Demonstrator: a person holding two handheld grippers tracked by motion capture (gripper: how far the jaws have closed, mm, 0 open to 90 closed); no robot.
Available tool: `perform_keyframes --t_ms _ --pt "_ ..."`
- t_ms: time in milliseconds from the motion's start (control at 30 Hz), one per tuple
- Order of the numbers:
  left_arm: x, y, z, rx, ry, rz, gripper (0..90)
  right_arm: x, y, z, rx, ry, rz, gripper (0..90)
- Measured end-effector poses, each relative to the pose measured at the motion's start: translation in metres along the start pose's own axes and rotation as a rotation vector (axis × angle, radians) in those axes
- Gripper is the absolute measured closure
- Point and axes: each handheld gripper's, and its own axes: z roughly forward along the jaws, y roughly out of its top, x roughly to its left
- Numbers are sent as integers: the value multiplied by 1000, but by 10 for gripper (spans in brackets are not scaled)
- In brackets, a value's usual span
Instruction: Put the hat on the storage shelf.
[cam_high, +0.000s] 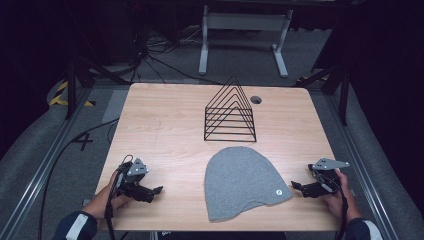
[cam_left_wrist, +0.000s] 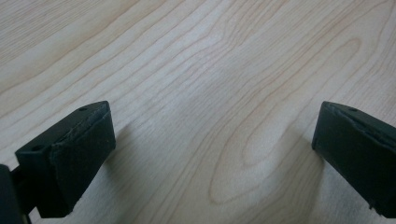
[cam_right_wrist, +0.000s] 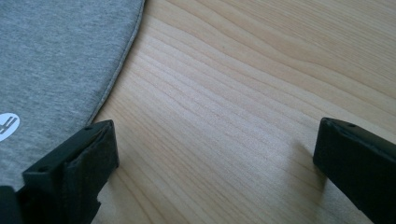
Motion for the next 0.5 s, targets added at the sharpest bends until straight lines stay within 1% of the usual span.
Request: perform_keyframes --t_ms 33,67,100,133,167,200,233,267,300,367,400,433,467,500 --pt "0 0 0 0 0 0 0 0 0 0 0 0 0 2" --pt "1 1 1 5 -6 14 0 0 0 0 -1 5 1 2" --pt "0 4 2 12 -13 8 0 0 0 0 -2 6 -1 2" --pt "0 5 2 24 -10 9 0 0 -1 0 -1 6 -5 2" --pt "0 5 2 24 -10 9 0 0 -1 -1 -1 9 -9 2" --pt "-2 8 3 42 -29 38 2 0 -2 -2 -2 12 -11 2" --pt "-3 9 3 46 -39 51 2 0 -3 -2 -2 12 -8 2" --pt "-3 10 4 46 -46 60 2 0 -3 -3 -1 10 -7 2" --pt "-3 10 4 46 -46 60 2 1 -3 -3 -2 8 -6 2" --pt "-2 14 7 54 -67 86 1 1 -4 -3 -3 3 -5 4" --pt "-2 17 8 73 -82 101 1 1 -4 -4 -4 0 -4 7" --pt "-4 19 9 79 -94 116 1 1 -4 -4 -6 0 -7 13" --pt "-4 19 9 79 -94 116 4 1 -4 -4 -6 0 -7 13" --pt "-6 22 11 69 -105 125 4 2 -4 -4 -3 5 -7 16"
